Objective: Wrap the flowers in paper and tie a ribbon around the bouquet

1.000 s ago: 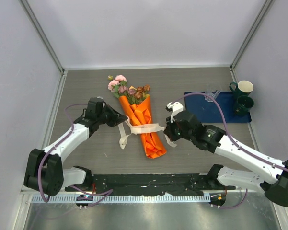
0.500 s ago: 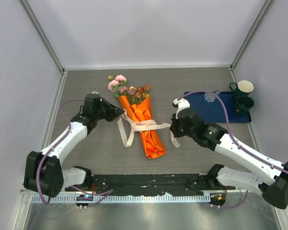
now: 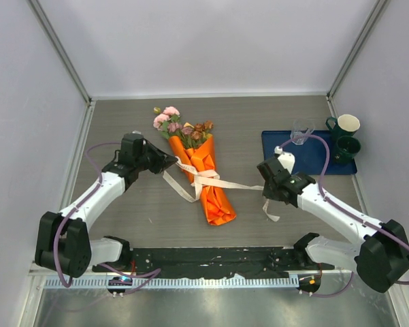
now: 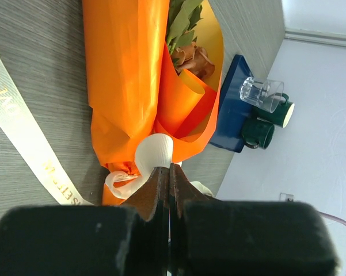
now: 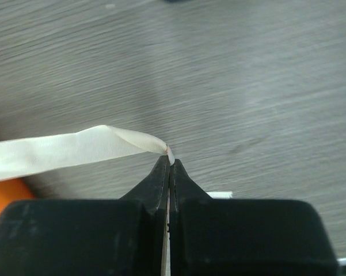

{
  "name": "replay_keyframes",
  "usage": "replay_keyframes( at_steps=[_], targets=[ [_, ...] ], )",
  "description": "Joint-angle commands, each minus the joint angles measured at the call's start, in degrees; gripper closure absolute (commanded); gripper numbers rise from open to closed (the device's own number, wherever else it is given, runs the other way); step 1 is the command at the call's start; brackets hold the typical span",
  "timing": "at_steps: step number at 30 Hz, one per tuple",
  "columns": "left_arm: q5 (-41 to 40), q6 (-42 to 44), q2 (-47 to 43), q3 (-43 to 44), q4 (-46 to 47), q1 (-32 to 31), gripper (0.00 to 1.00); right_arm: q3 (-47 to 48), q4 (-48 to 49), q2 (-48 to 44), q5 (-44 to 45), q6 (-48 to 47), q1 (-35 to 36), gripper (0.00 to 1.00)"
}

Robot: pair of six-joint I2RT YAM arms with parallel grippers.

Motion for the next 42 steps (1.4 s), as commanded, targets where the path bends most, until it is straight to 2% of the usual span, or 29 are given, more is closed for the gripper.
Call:
replay_keyframes(
  at_steps=[1, 14, 16, 17, 18, 20, 21, 22, 24, 25, 26, 27, 28, 30, 35, 38, 42],
  targets=[
    [1.1, 1.0, 0.3, 0.1, 1.6, 0.3, 1.0, -3.1, -0.9, -1.2, 4.6, 6.7, -4.4, 1.0],
    [3.4, 1.8, 0.0, -1.3, 0.5, 0.9, 1.0, -6.9, -1.3, -6.4, 4.6, 9.6, -11.0, 1.0],
    [4.9, 1.8, 0.1, -2.6, 1.3, 0.9, 1.0, -6.6, -0.6, -6.8, 1.2, 8.5, -11.1, 0.88],
    [5.7, 2.0, 0.3, -2.8, 1.5, 0.9, 1.0, -5.6, 1.1, -6.8, -2.6, 3.1, -11.1, 0.8],
    [6.3, 2.3, 0.5, -3.1, 1.7, 0.9, 1.0, -5.4, 3.4, -6.7, -8.8, 0.1, -11.1, 0.68],
    [8.1, 3.0, 1.0, -3.4, 1.3, 0.9, 1.0, -4.3, 9.4, -7.6, -21.2, -5.9, -10.7, 0.6],
    [8.6, 3.9, 1.2, -3.4, 1.1, 0.9, 1.0, -4.1, 11.5, -8.4, -24.6, -7.9, -10.3, 0.54],
    [9.3, 4.4, 1.2, -3.3, 0.6, 0.9, 1.0, -3.8, 15.7, -9.0, -26.7, -9.6, -9.9, 0.43],
    [10.0, 5.8, 1.2, -3.2, -0.3, 0.9, 1.0, -3.1, 20.1, -9.7, -34.0, -15.0, -9.7, 0.32],
    [10.3, 6.1, 1.2, -3.3, -0.4, 0.9, 1.0, -3.8, 28.6, -9.2, -37.5, -16.0, -9.7, 0.21],
    [10.5, 6.3, 1.2, -3.3, -0.5, 0.9, 1.0, -3.7, 32.4, -7.3, -41.0, -16.6, -9.7, 0.21],
    [10.6, 6.4, 1.1, -3.3, -1.1, 0.9, 1.0, -2.9, 35.2, -2.5, -51.4, -17.8, -9.8, 0.24],
    [10.5, 6.8, 0.9, -3.0, -1.4, 0.8, 1.0, -2.5, 42.1, 0.3, -55.5, -17.4, -9.7, 0.28],
    [9.9, 7.0, 0.2, -2.5, -2.7, 0.9, 1.0, -1.5, 46.6, 5.1, -59.9, -16.6, -9.6, 0.31],
    [9.0, 9.4, -0.2, -0.2, -5.8, 0.9, 1.0, -0.7, 52.8, 11.6, -66.2, -19.2, -9.4, 0.3],
    [10.0, 9.7, 1.2, 0.6, -6.6, 1.0, 1.0, -1.4, 55.0, 14.7, -69.1, -19.7, -8.6, 0.38],
    [10.4, 9.6, 1.4, 0.5, -6.0, 1.0, 1.0, -4.1, 58.5, 15.6, -67.5, -21.3, -8.4, 0.44]
  ],
)
